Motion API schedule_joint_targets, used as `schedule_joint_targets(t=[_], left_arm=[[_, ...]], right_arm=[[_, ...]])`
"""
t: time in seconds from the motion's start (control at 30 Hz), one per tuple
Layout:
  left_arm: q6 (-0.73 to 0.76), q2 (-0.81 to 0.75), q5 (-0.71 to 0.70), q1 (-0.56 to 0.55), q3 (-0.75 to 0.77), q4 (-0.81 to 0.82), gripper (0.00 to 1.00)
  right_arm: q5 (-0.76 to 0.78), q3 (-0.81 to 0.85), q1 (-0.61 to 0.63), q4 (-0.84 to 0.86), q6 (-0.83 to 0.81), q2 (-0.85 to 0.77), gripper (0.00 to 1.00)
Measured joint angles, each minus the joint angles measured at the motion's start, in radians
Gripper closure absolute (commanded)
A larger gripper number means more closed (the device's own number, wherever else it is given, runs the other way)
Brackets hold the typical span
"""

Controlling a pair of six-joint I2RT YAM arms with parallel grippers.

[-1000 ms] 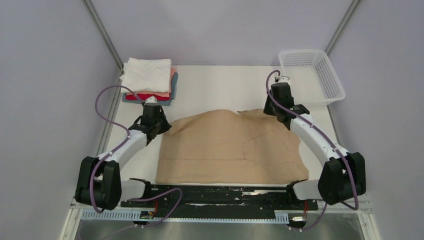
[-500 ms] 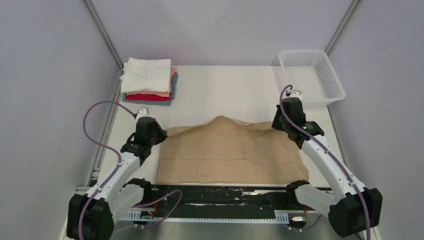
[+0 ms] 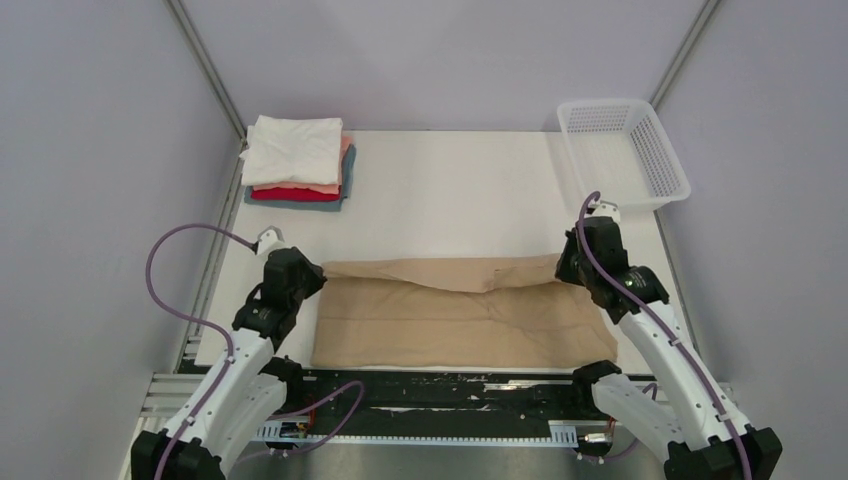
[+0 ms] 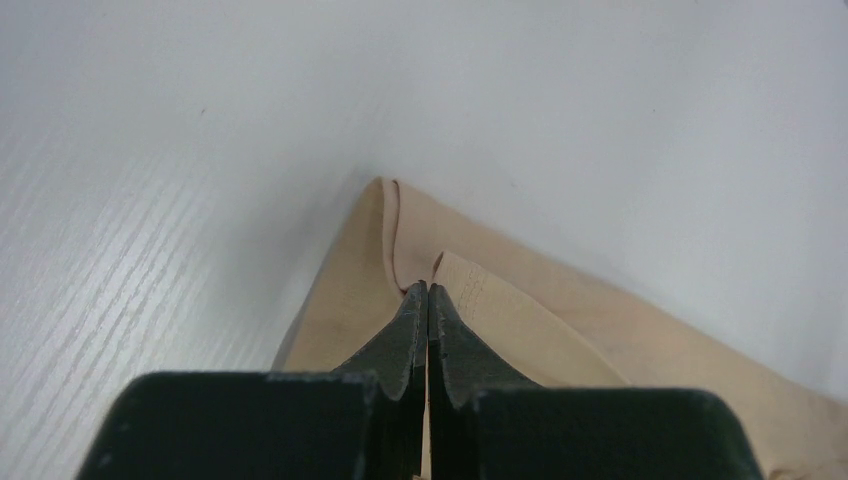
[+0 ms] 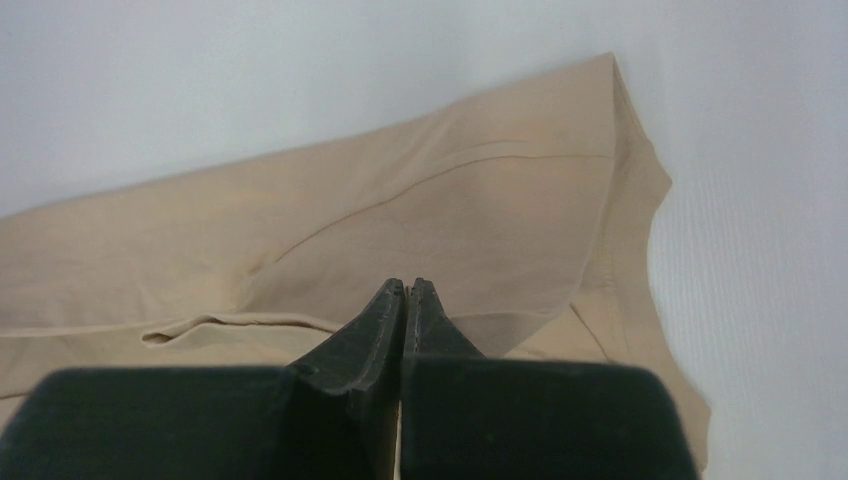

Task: Fold and stack the t-shirts
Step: Fold the other side of the tshirt into a rectangle, then rotate the tshirt 90 degrees

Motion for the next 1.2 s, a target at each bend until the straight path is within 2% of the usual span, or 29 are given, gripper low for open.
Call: schedule_joint_targets(t=[0.37, 0.6, 0.67, 0.7, 0.73, 0.77, 0.8, 0.87, 0.9, 0.93, 1.0, 1.07, 1.2], left_arm=[[-0.043, -0.066, 0.011, -0.001, -0.069, -0.032, 1.00], [-0.071, -0.103, 0.025, -0.001, -0.115, -0.036, 0.98], [-0.085, -0.101, 0.023, -0.001, -0.121, -0.045, 0.78], [-0.097, -0.101, 0.019, -0.001, -0.121, -0.056, 0.52], [-0.106, -0.100, 0.015, -0.001, -0.121, -0.064, 0.37], [-0.127, -0.099, 0.007, -0.001, -0.121, -0.077, 0.11], [-0.138, -0.099, 0.001, -0.001, -0.119, -0.093, 0.03], [-0.167, -0.099, -0.013, -0.001, -0.108, -0.142, 0.00], [-0.187, -0.099, -0.029, -0.001, -0.089, -0.185, 0.00], [-0.198, -0.100, -0.042, -0.001, -0.067, -0.216, 0.00], [-0.213, -0.105, -0.067, -0.001, -0.013, -0.269, 0.00], [-0.212, -0.114, -0.077, -0.001, 0.050, -0.285, 0.00], [-0.165, -0.087, 0.012, -0.001, 0.105, -0.203, 0.00]], right_arm=[[0.013, -0.012, 0.000, -0.076, 0.043, -0.065, 1.00], [0.002, -0.020, 0.000, -0.116, 0.063, -0.093, 0.92], [-0.013, -0.042, 0.000, -0.121, 0.079, -0.100, 0.86], [-0.019, -0.058, 0.000, -0.128, 0.090, -0.103, 0.81], [-0.030, -0.076, 0.000, -0.137, 0.105, -0.106, 0.79], [-0.040, -0.089, 0.002, -0.156, 0.122, -0.106, 0.78], [-0.056, -0.096, 0.005, -0.183, 0.142, -0.106, 0.78], [-0.074, -0.097, 0.007, -0.233, 0.178, -0.109, 0.75], [-0.080, -0.097, 0.008, -0.262, 0.197, -0.117, 0.69], [-0.084, -0.097, 0.009, -0.290, 0.216, -0.130, 0.53], [-0.103, -0.097, 0.012, -0.335, 0.245, -0.176, 0.31], [-0.118, -0.097, 0.012, -0.348, 0.264, -0.237, 0.03], [-0.138, -0.106, 0.013, -0.306, 0.282, -0.334, 0.00]])
